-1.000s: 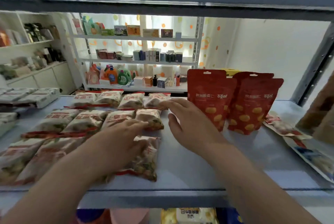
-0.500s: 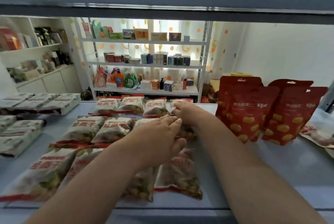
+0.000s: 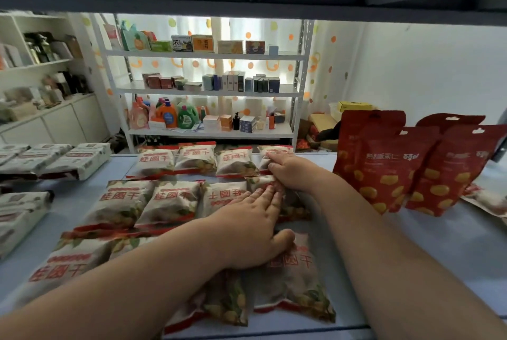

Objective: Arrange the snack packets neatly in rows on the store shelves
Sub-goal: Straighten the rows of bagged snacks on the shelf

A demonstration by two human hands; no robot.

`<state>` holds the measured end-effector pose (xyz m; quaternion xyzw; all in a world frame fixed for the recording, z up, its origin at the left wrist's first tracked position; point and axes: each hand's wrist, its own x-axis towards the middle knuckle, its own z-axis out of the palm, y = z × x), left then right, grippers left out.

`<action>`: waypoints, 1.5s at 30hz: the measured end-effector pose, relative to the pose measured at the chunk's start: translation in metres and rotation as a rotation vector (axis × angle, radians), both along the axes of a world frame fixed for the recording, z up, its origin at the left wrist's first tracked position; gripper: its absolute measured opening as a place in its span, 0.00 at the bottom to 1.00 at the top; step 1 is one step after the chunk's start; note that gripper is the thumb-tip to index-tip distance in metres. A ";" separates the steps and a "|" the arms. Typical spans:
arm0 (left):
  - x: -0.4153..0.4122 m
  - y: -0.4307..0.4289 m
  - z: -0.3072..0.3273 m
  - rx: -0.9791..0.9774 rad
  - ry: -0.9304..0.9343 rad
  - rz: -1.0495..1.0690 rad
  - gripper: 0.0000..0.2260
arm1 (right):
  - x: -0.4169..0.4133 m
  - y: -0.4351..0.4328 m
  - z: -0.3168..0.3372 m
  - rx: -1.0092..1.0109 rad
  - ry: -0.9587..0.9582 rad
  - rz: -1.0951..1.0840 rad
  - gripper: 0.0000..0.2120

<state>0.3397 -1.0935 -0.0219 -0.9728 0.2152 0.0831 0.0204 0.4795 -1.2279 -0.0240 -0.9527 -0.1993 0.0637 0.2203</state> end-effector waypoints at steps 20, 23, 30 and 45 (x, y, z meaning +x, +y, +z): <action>0.156 0.026 -0.003 -0.220 -0.096 0.019 0.22 | -0.100 -0.033 -0.012 -0.192 -0.242 0.053 0.26; 0.159 0.031 -0.014 -0.242 -0.119 0.005 0.23 | -0.095 -0.035 -0.012 -0.166 -0.279 0.010 0.26; 0.160 0.033 -0.022 -0.241 -0.133 -0.008 0.28 | -0.091 -0.038 -0.012 -0.149 -0.249 0.012 0.26; 0.157 0.029 -0.017 -0.284 -0.217 -0.080 0.24 | -0.151 -0.036 0.006 -0.102 -0.296 0.031 0.31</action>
